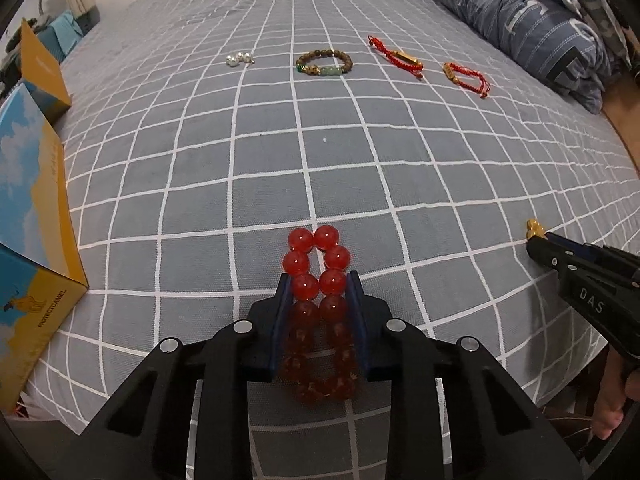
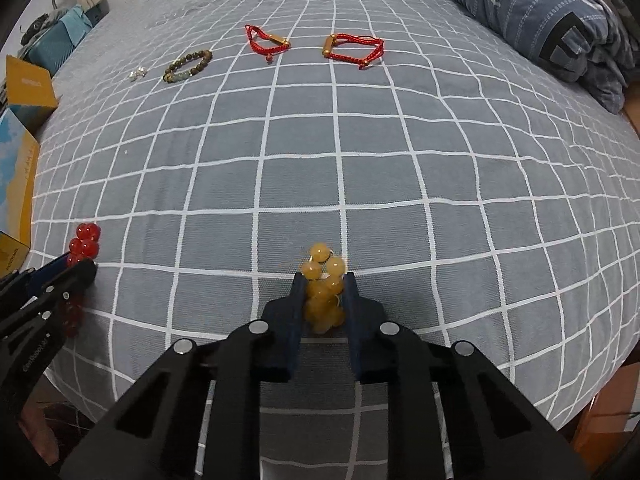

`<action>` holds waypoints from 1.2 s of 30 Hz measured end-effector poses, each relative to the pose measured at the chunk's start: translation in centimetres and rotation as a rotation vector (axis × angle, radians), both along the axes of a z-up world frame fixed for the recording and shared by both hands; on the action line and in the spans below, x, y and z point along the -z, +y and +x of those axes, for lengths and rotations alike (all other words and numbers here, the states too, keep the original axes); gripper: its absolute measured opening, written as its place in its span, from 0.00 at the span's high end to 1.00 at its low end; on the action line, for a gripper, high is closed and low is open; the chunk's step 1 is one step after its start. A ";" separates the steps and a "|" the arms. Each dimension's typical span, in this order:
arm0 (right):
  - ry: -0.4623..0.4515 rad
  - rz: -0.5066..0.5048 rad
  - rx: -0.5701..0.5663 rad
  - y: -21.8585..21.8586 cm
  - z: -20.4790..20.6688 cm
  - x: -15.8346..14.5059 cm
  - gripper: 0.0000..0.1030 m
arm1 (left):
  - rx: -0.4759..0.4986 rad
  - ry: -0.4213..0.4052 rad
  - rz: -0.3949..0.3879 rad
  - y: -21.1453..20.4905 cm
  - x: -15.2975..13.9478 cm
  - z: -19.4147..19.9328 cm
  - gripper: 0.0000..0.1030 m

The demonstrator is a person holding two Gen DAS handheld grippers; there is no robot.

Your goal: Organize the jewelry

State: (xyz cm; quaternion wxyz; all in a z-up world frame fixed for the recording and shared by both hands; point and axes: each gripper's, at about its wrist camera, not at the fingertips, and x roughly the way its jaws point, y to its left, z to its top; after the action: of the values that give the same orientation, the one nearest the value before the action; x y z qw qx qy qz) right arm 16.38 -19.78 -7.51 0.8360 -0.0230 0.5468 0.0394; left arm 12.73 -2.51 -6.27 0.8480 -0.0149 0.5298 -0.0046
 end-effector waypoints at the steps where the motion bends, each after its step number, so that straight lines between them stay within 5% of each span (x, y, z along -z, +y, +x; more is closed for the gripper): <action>1: -0.003 0.002 0.002 0.0 -0.1 -0.1 0.87 | -0.002 -0.008 -0.005 0.1 -0.2 0.0 0.74; 5: -0.025 0.013 0.005 0.0 -0.5 -0.8 0.91 | -0.018 -0.041 0.014 0.4 -0.9 -0.3 0.88; 23: -0.133 0.044 -0.011 0.3 -1.6 -3.4 0.91 | -0.013 -0.089 -0.016 1.1 -2.5 -0.9 0.88; 36: -0.247 0.048 0.004 0.0 -2.3 -5.5 0.91 | -0.020 -0.228 -0.014 0.9 -6.3 -2.5 0.88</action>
State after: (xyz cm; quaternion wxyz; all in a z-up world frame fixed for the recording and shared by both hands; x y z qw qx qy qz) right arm 14.09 -19.78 -1.96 0.8973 -0.0063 0.4388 0.0477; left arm 10.24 -1.60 0.02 0.9027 -0.0256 0.4296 -0.0014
